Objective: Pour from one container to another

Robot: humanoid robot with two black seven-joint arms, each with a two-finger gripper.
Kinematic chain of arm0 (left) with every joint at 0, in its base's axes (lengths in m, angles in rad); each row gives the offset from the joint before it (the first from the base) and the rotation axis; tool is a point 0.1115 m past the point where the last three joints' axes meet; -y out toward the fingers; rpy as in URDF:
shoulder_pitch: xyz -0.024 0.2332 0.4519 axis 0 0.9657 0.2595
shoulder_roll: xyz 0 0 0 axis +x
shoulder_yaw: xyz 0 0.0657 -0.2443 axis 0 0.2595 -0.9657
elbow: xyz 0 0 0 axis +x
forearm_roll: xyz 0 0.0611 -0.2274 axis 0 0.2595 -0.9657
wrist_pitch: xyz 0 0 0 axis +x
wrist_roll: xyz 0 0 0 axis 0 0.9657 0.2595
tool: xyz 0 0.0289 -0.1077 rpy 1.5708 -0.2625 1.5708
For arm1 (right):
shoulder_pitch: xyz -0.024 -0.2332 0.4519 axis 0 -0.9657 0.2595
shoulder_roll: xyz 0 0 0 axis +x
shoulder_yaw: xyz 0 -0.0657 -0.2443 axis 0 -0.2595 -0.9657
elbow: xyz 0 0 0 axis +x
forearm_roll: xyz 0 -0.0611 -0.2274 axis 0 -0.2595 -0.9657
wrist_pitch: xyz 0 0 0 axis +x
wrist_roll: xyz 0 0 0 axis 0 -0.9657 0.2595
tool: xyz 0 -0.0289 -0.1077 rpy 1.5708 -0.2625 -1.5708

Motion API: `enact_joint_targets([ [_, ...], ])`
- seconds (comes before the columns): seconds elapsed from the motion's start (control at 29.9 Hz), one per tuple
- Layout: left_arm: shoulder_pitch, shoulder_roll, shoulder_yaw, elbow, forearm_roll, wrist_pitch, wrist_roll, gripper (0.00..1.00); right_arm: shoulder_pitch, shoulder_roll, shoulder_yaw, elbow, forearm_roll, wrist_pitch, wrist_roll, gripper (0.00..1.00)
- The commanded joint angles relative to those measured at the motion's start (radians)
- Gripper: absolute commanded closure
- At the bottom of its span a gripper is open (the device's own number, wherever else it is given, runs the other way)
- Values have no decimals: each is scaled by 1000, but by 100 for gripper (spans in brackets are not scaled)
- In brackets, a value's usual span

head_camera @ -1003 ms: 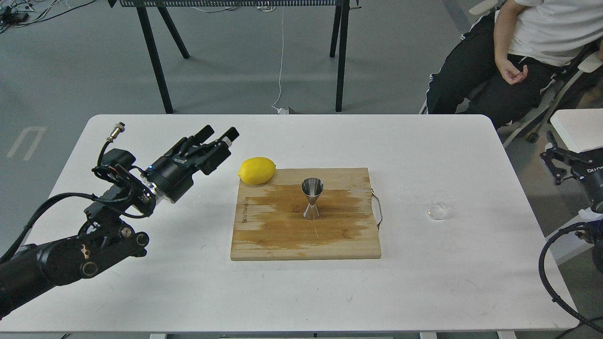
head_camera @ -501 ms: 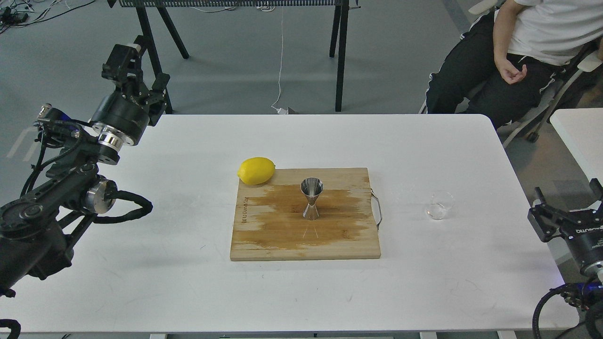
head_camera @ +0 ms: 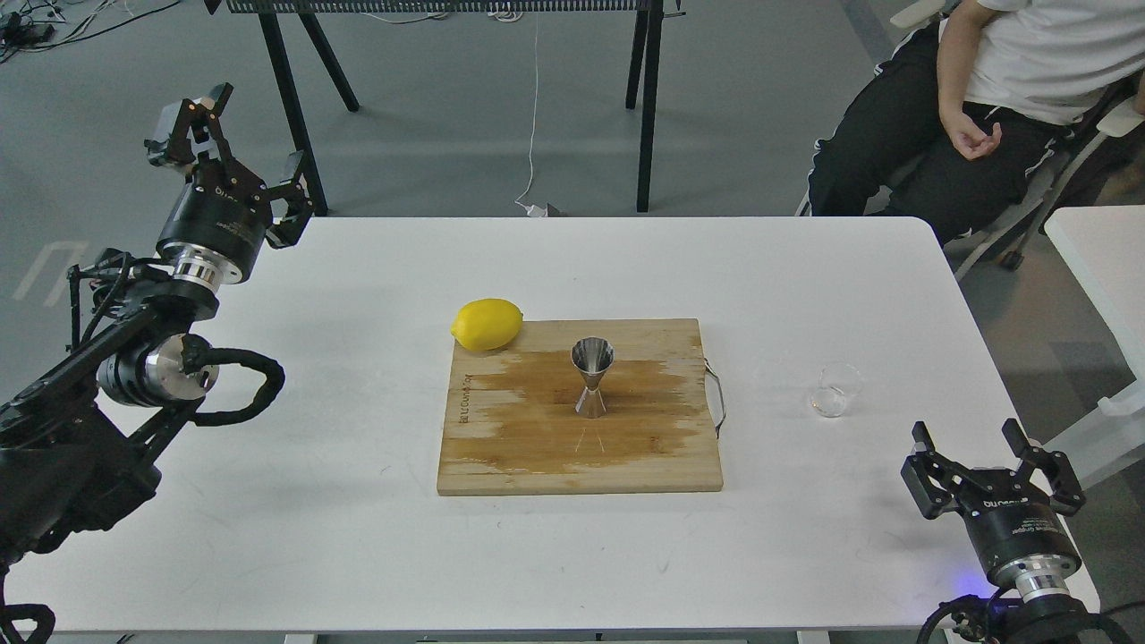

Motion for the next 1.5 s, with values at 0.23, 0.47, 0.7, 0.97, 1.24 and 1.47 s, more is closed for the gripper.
enact_joint_targets([
  [0.23, 1, 5, 0, 25, -9, 2, 0, 0, 101, 21, -22, -4, -14, -295, -14, 0],
  [0.47, 1, 2, 0, 26, -9, 4, 0, 0, 180, 26, -76, -36, -71, -338, -14, 0],
  [0.7, 3, 0, 2, 49, -6, 24, 0, 0, 248, 58, -78, -84, -68, -559, -47, 0],
  [0.97, 3, 2, 2, 49, -3, 32, 0, 0, 277, 76, -84, -134, -71, -562, -58, 0],
  [1.24, 3, -4, 5, 49, 1, 47, 0, 0, 309, 76, -82, -134, -72, -553, -56, 1],
  [1.47, 1, 0, 2, 51, 1, 45, 0, 0, 355, 79, -84, -171, -72, -551, -60, 5],
])
